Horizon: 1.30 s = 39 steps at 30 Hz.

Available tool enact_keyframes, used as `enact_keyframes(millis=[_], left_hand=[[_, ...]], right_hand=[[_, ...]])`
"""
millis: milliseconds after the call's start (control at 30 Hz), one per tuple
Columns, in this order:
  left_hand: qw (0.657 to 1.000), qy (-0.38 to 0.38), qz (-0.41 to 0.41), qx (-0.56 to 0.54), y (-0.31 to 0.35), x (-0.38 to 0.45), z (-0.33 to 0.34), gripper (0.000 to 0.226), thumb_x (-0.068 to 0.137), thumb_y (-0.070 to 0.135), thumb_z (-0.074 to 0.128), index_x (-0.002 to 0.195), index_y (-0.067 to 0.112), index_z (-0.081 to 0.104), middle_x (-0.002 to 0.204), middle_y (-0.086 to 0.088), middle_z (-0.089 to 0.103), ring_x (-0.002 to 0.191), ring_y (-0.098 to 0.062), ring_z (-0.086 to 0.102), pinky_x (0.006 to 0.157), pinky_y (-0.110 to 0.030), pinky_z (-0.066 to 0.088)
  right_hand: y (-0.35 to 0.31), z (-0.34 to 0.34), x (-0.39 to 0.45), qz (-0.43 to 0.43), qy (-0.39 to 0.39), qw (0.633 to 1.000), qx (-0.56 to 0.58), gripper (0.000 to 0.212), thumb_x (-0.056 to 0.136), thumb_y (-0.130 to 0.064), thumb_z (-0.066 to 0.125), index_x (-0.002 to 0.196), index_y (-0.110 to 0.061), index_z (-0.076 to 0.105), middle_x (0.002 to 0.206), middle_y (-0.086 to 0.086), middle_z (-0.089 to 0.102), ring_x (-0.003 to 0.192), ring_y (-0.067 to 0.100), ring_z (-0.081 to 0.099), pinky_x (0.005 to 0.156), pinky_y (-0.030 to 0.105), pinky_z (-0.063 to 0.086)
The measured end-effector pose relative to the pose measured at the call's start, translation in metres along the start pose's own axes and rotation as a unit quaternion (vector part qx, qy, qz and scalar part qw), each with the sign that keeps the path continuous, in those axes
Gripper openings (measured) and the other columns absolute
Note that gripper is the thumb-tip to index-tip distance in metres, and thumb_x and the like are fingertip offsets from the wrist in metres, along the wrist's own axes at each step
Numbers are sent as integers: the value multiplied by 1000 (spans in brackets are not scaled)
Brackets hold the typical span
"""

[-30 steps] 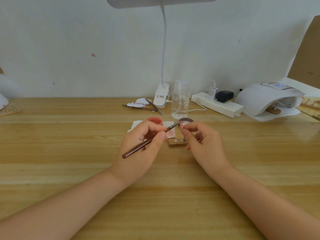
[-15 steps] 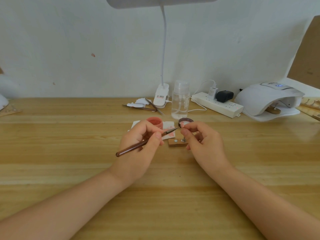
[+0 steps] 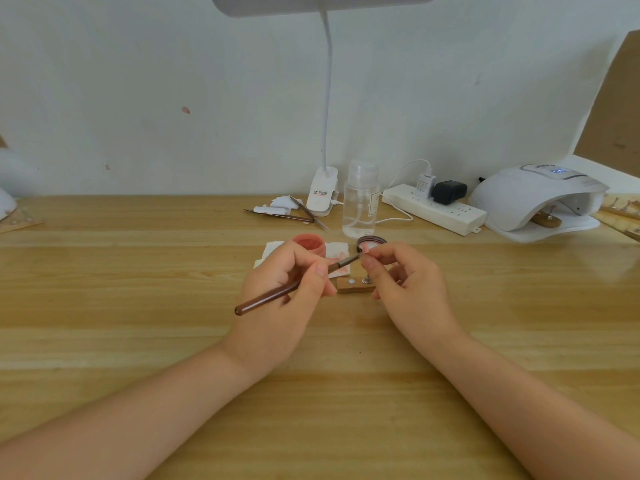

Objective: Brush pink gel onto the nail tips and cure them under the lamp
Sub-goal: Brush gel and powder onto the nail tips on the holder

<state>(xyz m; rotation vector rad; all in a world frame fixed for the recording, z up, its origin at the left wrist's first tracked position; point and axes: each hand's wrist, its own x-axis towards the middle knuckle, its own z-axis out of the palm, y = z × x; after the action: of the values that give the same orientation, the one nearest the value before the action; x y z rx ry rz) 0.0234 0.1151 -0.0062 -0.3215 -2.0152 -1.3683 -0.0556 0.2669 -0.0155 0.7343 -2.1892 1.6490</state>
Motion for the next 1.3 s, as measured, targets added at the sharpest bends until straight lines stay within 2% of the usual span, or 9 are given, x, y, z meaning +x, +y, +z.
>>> enact_keyframes(millis=[167,333,533,733,867,967,1067,1200,1300], left_hand=[[1000,10,14,-23,2,0,-2,15,87,36,48,75,36,57,69,14,66,81,1,62,78,-16,45],[999,0,-17,-48,-1,1,1,11,88,36,54,81,31,61,83,1,69,109,-19,61,83,-37,51],[999,-15,24,-44,0,-1,-2,15,88,30,47,80,21,56,70,12,67,79,0,64,77,-13,46],[998,-9,-10,-57,-1,2,0,10,85,37,52,87,40,62,87,4,69,115,-22,59,93,-50,48],[999,-23,-2,-25,-1,0,1,9,83,35,53,84,32,62,85,10,70,109,-9,61,90,-26,49],[999,-19,30,-2,0,-1,-2,8,84,29,51,80,29,58,75,14,65,79,0,60,74,-10,42],[1000,-1,24,-11,0,0,-3,9,84,31,50,80,32,58,76,12,65,85,-4,62,77,-17,45],[998,-16,-10,-56,-1,1,1,10,85,35,54,89,39,63,91,2,70,113,-23,61,93,-46,50],[999,-32,-13,-42,-2,0,1,12,83,37,54,89,42,62,87,7,70,103,-14,65,90,-31,51]], right_hand=[[0,0,0,8,0,1000,-1,25,88,-20,65,81,-44,60,81,-17,66,58,14,58,56,30,51],[-2,-1,0,-1,-2,1000,-5,31,88,-19,65,78,-48,60,80,-21,65,57,15,58,53,25,48],[-1,-1,0,10,-2,1000,-4,26,88,-19,65,81,-43,61,82,-15,65,59,19,58,58,34,50],[-5,-1,0,10,-5,1000,-9,27,87,-18,66,79,-42,60,84,-19,64,60,19,58,57,27,48],[-5,-2,0,10,-7,1000,-11,24,86,-18,67,81,-41,61,83,-17,64,60,19,58,56,28,49],[-5,-2,0,13,-7,1000,-13,25,87,-19,66,80,-42,60,82,-18,64,59,17,58,54,25,48],[-5,-2,0,16,-8,1000,-12,24,87,-20,66,80,-42,60,84,-20,64,59,15,58,53,21,47],[-5,-2,-1,17,-5,1000,-7,23,86,-20,67,80,-41,61,82,-19,64,60,18,58,55,24,48],[-3,-2,-1,14,-3,1000,-10,24,87,-19,66,80,-41,61,81,-17,65,59,18,58,57,29,50]])
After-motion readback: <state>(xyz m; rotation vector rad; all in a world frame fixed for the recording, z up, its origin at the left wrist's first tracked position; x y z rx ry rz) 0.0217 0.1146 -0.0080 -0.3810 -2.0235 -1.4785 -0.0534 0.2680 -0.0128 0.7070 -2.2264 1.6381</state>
